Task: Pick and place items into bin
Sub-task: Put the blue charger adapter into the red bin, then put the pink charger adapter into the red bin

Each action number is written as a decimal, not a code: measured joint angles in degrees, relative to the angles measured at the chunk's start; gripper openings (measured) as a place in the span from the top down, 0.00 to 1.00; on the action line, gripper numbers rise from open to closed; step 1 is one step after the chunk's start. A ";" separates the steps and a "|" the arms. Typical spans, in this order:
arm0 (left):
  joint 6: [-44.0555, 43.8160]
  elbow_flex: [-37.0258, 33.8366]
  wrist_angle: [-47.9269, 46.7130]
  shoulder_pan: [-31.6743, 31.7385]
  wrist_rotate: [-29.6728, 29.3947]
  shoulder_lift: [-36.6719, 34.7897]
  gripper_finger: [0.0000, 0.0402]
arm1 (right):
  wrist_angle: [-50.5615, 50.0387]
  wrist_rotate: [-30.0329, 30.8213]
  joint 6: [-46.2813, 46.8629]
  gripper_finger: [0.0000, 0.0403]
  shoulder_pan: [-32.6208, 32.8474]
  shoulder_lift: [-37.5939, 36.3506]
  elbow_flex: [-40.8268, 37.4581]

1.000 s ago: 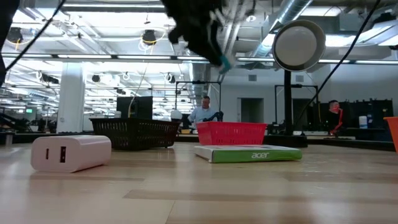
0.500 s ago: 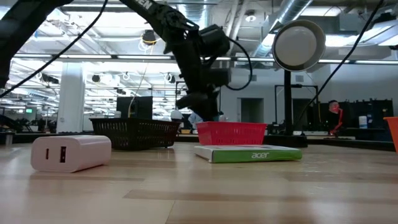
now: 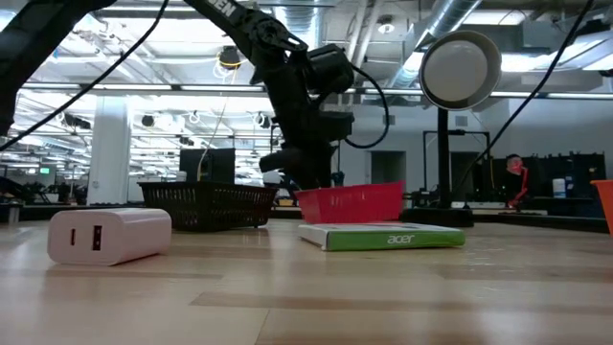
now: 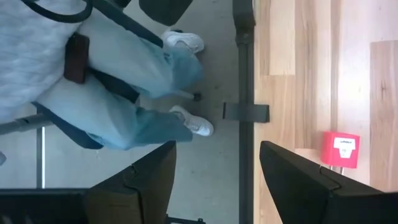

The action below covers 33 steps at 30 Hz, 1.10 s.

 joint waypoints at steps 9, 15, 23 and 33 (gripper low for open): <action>4.15 0.04 0.46 -2.86 -10.80 0.51 0.50 | -0.06 -0.04 -0.46 0.44 -0.02 0.00 0.00; 5.03 7.25 -5.61 -5.99 -18.83 0.31 0.50 | -0.09 -0.16 -0.50 0.44 -0.02 0.00 0.00; -10.73 26.59 -31.81 -12.51 -16.20 0.22 0.58 | -0.09 1.87 -2.10 0.44 -0.02 0.00 0.00; -23.63 46.52 -57.57 -14.89 -20.02 -4.24 0.72 | 0.10 14.18 -3.53 0.44 -1.18 0.07 0.00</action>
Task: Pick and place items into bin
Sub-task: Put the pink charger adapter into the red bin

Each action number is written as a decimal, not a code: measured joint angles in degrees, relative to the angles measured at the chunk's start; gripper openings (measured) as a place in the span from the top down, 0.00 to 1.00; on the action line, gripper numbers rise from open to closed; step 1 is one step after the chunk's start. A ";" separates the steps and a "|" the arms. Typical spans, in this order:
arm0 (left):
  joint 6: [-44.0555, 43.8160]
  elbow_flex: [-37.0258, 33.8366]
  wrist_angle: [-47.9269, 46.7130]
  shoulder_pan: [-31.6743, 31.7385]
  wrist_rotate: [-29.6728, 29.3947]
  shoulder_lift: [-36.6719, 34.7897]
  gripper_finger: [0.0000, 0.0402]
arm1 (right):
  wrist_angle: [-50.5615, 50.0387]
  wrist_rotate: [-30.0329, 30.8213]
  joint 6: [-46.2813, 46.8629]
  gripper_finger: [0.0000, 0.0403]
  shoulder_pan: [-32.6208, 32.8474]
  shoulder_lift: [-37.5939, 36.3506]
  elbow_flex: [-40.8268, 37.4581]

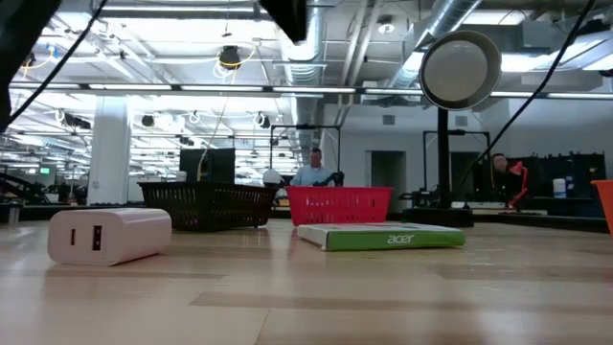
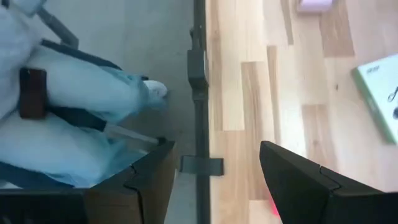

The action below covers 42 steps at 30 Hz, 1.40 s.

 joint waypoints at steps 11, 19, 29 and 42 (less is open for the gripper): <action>-17.21 -1.40 -1.16 1.67 15.29 -18.55 0.76 | 9.79 -0.11 -3.25 0.44 -0.89 0.04 0.00; -17.28 -6.86 -0.97 -8.33 24.49 -25.04 0.76 | 10.12 -0.14 -2.20 0.44 -4.34 0.04 0.00; -37.29 -44.29 8.64 -25.38 12.44 -41.10 0.76 | 8.17 -2.58 -4.97 0.44 -6.23 0.04 0.00; -39.24 -88.79 54.57 -34.68 7.98 -47.67 0.76 | -2.98 -7.94 7.98 0.44 -8.17 0.04 -8.52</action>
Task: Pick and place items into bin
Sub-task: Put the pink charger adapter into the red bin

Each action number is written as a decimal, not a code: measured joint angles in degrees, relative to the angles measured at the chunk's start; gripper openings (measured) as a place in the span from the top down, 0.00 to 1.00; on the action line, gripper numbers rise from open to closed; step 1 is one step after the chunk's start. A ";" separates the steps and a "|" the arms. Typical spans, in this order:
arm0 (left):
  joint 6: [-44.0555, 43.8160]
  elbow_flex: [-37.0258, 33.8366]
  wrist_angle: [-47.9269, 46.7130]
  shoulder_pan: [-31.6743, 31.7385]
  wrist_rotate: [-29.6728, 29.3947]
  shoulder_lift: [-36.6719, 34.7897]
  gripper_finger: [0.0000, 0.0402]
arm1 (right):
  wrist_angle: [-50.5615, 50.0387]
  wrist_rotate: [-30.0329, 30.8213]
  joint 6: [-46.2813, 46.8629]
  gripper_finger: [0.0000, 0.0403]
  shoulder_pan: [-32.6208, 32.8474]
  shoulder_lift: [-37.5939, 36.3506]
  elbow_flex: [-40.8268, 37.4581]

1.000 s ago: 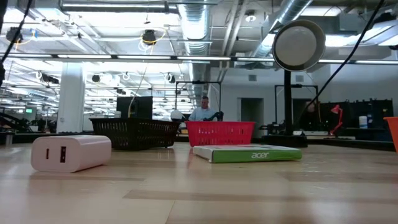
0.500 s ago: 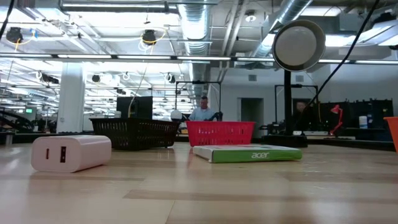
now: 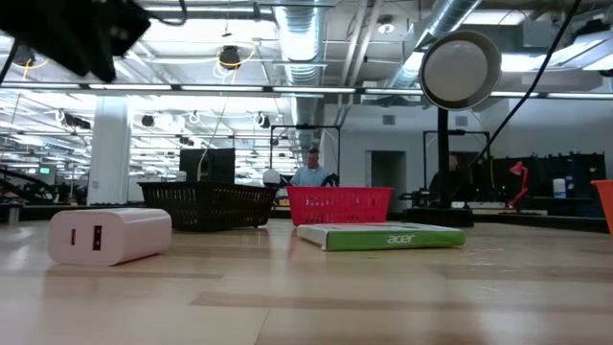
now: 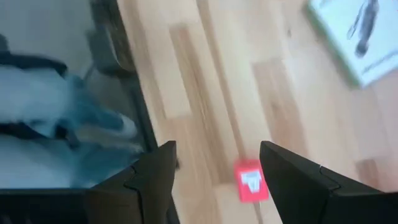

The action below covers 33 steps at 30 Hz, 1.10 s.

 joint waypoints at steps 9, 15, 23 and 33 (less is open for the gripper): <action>0.47 -3.78 6.73 0.08 0.71 1.17 0.76 | 2.71 -14.90 3.46 0.44 -2.60 0.09 -11.91; 1.70 -3.78 8.78 0.09 -0.03 1.17 0.76 | 3.49 -14.07 3.07 0.44 -4.04 0.04 -15.12; -0.43 -3.78 8.62 0.08 -0.17 1.17 0.76 | 4.95 -15.52 -1.70 0.41 -5.24 0.04 -18.91; -3.76 -3.78 8.62 0.09 -0.22 1.17 0.76 | 13.19 -18.45 -7.23 0.40 -4.35 0.02 -25.06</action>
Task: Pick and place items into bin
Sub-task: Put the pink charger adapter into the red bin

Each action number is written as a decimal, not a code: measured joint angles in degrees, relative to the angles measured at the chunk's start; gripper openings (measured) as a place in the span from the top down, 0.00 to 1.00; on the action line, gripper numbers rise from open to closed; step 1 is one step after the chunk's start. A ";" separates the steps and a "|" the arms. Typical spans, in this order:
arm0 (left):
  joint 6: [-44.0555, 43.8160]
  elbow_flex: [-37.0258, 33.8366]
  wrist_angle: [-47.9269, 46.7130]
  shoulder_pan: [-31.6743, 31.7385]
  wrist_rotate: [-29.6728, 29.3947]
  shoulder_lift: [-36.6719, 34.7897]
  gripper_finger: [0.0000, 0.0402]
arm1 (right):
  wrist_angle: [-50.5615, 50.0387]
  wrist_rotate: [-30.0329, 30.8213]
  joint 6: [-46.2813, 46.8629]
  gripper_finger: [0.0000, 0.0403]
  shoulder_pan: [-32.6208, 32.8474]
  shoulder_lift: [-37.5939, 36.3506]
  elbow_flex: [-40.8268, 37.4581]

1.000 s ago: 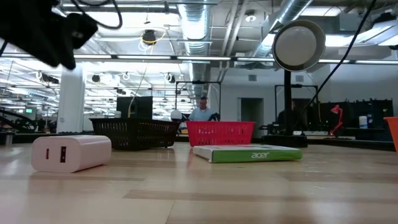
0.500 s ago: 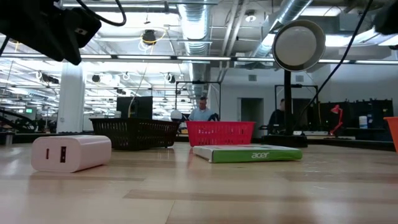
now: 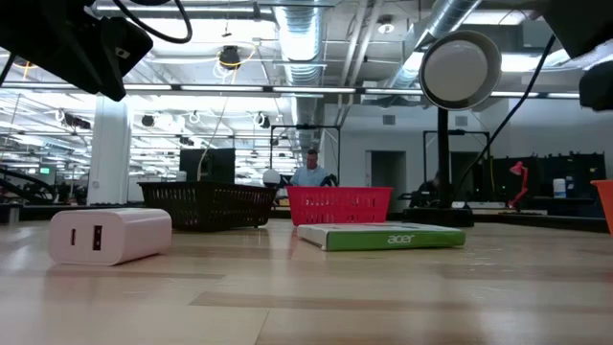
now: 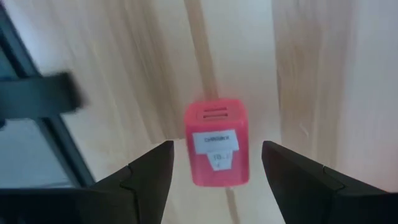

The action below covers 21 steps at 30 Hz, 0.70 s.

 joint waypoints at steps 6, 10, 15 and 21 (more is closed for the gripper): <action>-1.24 0.00 0.00 -0.01 -0.20 0.00 0.76 | 0.32 0.20 -0.77 0.40 -0.17 0.00 -1.95; -1.29 0.00 0.00 -0.01 -0.24 0.00 0.76 | 3.66 0.16 -0.81 0.40 -0.21 -0.02 -3.47; -1.29 0.00 -0.02 -0.01 -0.26 0.00 0.76 | 8.59 -1.03 -0.81 0.43 -0.24 -0.09 -5.76; -1.79 0.02 -0.02 -0.01 -0.20 0.00 0.76 | 8.26 -3.00 -1.98 0.61 -1.37 -0.22 -6.02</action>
